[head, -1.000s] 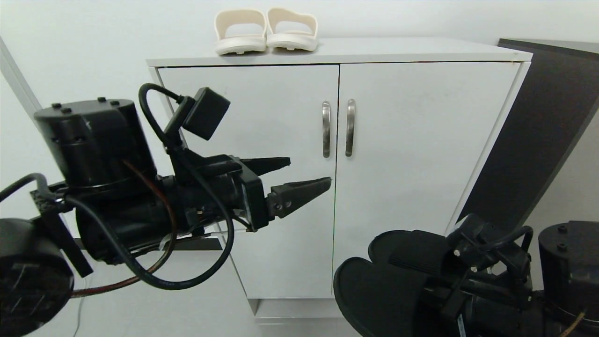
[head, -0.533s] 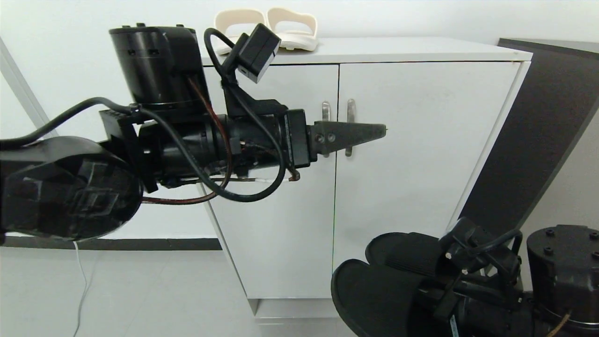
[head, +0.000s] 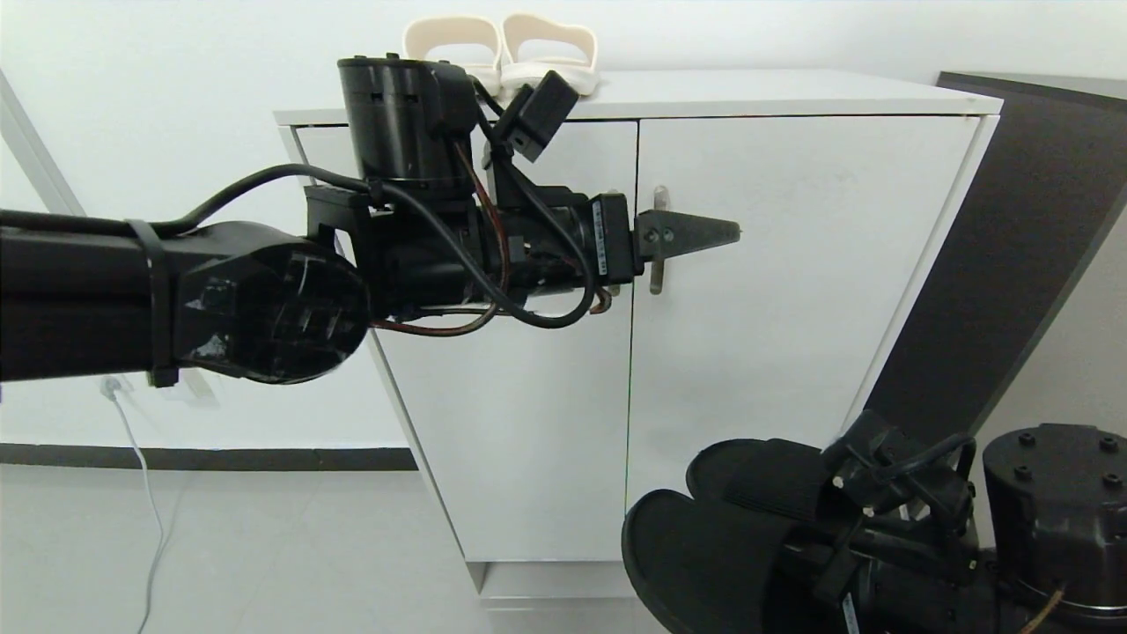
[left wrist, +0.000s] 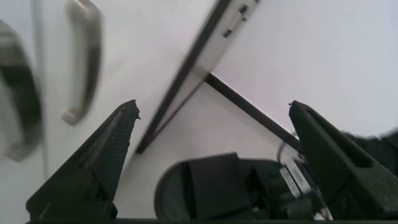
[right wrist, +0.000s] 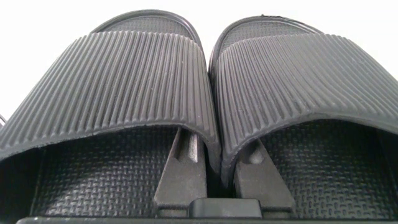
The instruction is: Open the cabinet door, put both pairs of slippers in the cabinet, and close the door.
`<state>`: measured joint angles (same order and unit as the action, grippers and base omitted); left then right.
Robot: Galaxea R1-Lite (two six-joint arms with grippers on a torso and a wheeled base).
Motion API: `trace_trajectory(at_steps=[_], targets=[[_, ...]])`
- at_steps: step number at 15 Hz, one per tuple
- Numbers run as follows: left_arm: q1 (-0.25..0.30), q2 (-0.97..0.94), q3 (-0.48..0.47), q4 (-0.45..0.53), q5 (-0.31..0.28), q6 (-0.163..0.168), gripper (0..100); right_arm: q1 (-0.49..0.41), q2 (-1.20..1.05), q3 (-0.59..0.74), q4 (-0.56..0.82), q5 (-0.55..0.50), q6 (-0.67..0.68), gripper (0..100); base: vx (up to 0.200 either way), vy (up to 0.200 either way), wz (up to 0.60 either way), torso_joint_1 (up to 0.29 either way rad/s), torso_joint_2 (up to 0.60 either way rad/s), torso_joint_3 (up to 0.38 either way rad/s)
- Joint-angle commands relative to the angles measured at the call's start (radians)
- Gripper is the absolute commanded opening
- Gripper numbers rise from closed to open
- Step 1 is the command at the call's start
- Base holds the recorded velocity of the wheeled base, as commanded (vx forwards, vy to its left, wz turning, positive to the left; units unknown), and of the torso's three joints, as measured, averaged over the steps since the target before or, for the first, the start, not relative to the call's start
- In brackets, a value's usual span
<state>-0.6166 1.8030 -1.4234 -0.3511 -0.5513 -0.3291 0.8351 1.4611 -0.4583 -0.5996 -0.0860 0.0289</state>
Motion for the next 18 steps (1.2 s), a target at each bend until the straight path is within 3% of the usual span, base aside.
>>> trace_trajectory(at_steps=[1,4,8,16,18], targets=[[0.001,0.021,-0.061,0.034,0.039,-0.001,100,-0.002,0.005,-0.002,0.000,0.000,0.000,0,0.000,0.000,0.00,0.000,0.00,0.000],[0.003,0.044,-0.100,0.055,0.120,0.001,100,-0.002,0.012,-0.002,0.000,0.000,0.002,0,0.000,0.000,0.00,0.000,0.00,0.000],[0.008,0.072,-0.112,0.053,0.159,0.002,100,-0.007,0.030,-0.002,-0.006,-0.001,-0.001,0,0.000,0.000,0.00,0.000,0.00,0.000],[0.009,0.157,-0.192,0.055,0.160,-0.001,100,-0.010,0.025,-0.002,-0.006,0.000,0.000,0,0.000,0.000,0.00,0.000,0.00,0.000],[0.009,0.162,-0.198,0.055,0.160,-0.016,100,-0.010,0.025,-0.002,-0.006,-0.001,0.000,0,0.000,0.000,0.00,0.000,0.00,0.000]])
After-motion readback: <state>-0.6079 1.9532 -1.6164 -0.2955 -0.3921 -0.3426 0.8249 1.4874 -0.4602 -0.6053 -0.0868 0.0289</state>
